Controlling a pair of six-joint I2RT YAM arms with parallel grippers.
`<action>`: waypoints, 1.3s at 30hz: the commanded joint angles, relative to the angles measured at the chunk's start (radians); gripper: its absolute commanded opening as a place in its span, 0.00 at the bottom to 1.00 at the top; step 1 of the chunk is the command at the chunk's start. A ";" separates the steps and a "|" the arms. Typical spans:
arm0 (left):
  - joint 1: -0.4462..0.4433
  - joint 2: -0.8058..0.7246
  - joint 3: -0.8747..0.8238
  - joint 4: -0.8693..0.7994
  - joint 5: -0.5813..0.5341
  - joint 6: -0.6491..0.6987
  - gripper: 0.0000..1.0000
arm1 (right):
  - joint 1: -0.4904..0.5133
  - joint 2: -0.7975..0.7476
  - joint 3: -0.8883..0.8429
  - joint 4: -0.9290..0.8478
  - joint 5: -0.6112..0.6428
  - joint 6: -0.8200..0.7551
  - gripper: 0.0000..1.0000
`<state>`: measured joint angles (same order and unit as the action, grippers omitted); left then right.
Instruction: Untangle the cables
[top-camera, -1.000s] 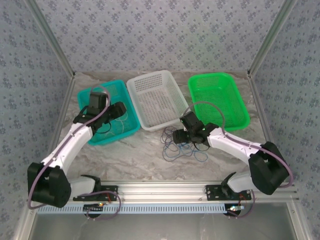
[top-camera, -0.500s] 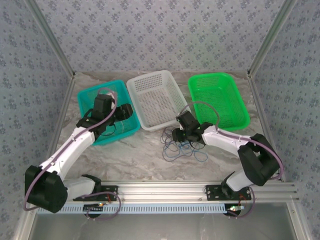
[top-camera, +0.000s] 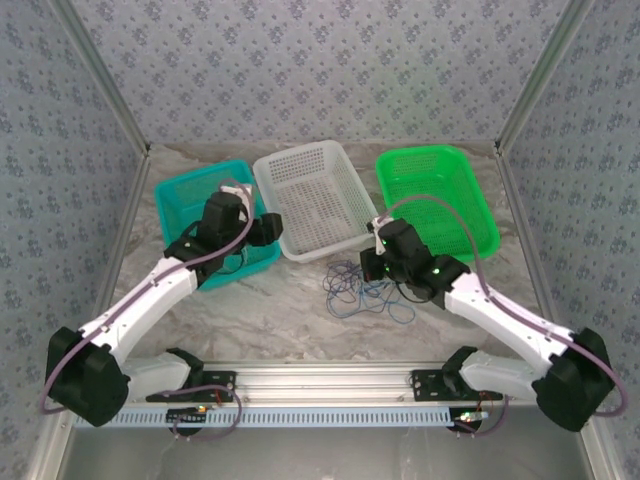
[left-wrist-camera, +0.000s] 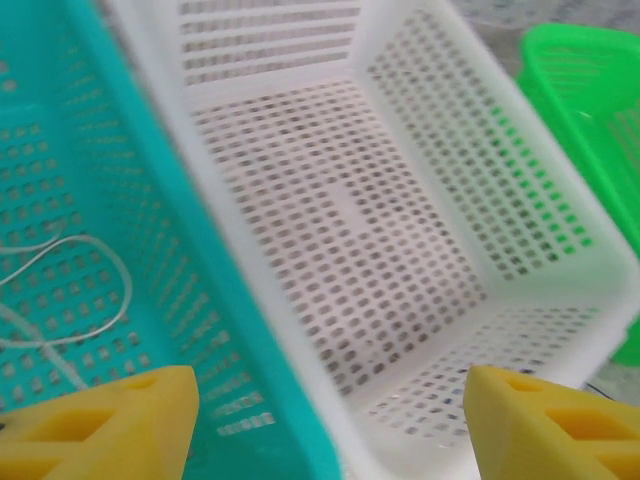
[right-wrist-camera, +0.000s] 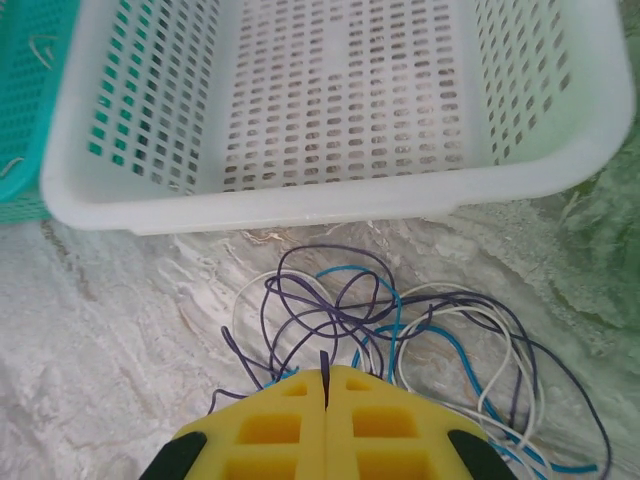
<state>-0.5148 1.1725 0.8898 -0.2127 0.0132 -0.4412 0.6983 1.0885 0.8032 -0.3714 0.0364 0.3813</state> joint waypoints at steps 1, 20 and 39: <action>-0.047 0.010 0.010 0.134 0.079 0.100 0.70 | -0.004 -0.065 0.049 -0.136 -0.025 -0.053 0.00; -0.360 0.287 0.170 0.343 0.442 0.212 0.70 | -0.041 -0.117 0.227 -0.145 -0.110 -0.031 0.00; -0.405 0.319 0.234 0.383 0.318 0.121 0.00 | -0.097 -0.221 0.146 -0.141 -0.019 0.008 0.63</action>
<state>-0.9127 1.5330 1.0748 0.1390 0.3931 -0.2970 0.6064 0.9051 0.9829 -0.4973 -0.0471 0.3851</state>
